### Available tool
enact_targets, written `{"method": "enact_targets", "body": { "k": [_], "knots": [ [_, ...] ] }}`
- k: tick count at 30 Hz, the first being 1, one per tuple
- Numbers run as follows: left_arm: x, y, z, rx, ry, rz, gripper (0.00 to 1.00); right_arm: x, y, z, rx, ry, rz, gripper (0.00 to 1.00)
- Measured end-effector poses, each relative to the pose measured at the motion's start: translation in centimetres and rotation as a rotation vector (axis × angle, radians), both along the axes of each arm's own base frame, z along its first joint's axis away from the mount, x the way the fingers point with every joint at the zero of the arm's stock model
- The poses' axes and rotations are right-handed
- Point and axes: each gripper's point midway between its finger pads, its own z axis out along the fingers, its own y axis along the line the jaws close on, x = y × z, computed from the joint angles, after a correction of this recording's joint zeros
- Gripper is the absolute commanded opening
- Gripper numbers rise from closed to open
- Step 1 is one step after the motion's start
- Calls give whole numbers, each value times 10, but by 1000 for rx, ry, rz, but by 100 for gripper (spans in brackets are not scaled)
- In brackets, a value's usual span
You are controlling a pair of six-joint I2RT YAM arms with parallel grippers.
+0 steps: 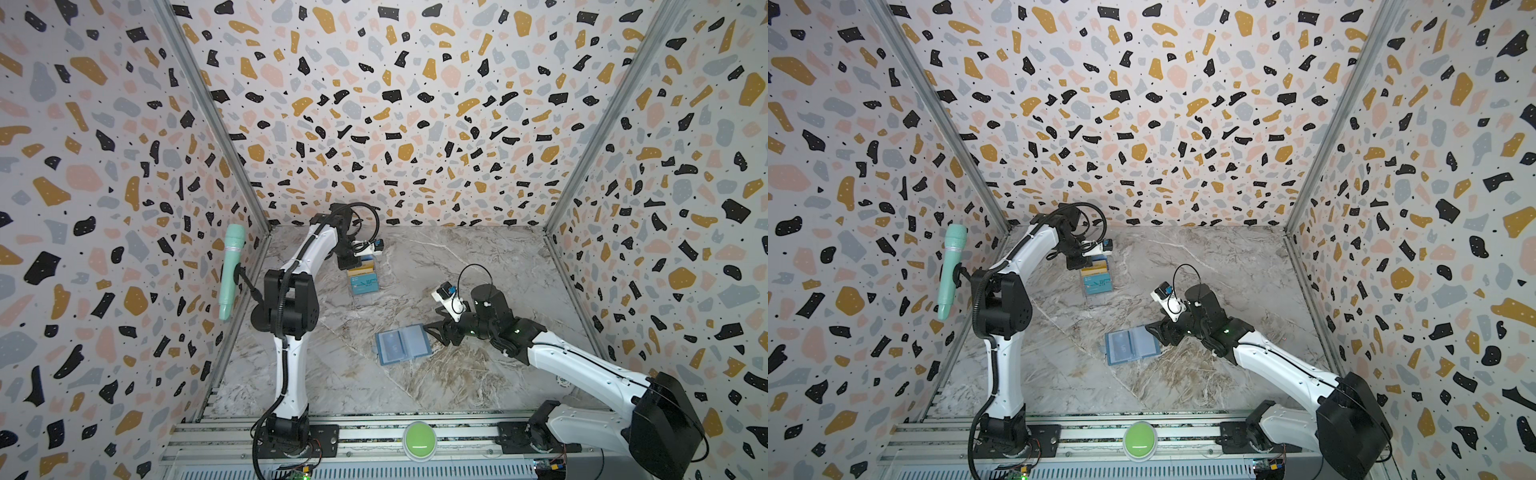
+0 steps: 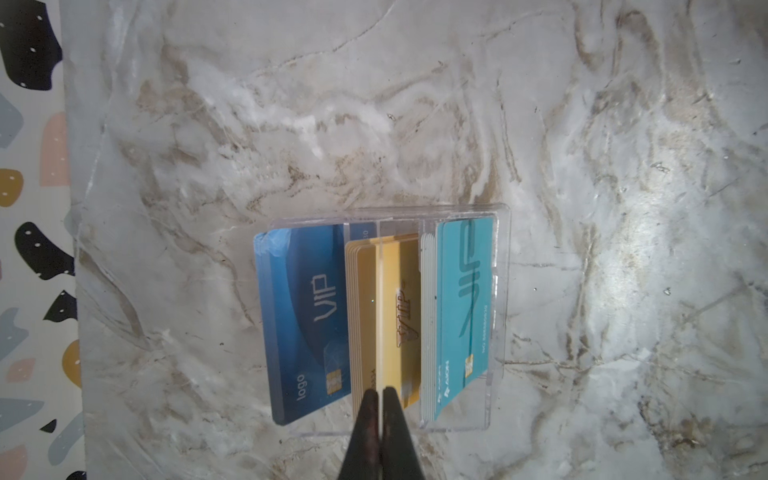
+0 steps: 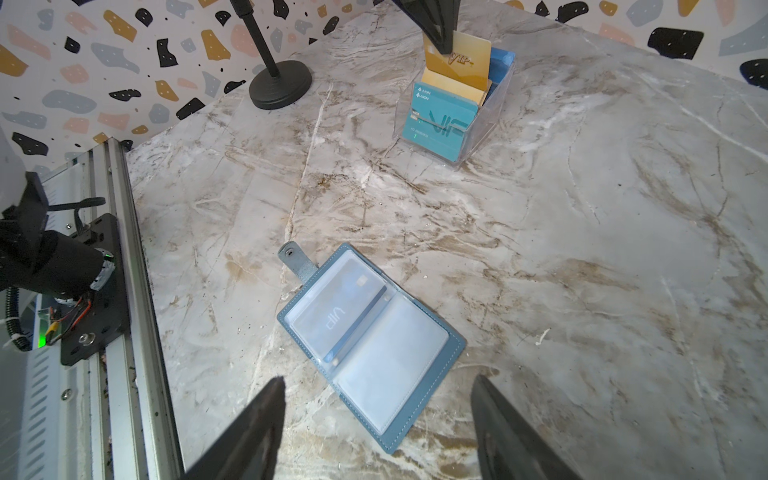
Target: Take the credit cards out of the card holder
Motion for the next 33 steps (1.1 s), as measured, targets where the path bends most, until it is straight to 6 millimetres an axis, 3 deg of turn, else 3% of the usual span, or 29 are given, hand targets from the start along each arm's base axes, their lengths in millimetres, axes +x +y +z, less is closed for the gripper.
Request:
{"method": "enact_targets", "body": {
  "k": [12,33],
  "knots": [
    [0,10,-4,0,11,13,0,-1,1,0,1,2,2,71],
    [0,5,-8,-27,14,9,0,-3,1,4,10,-7,8,71]
  ]
}}
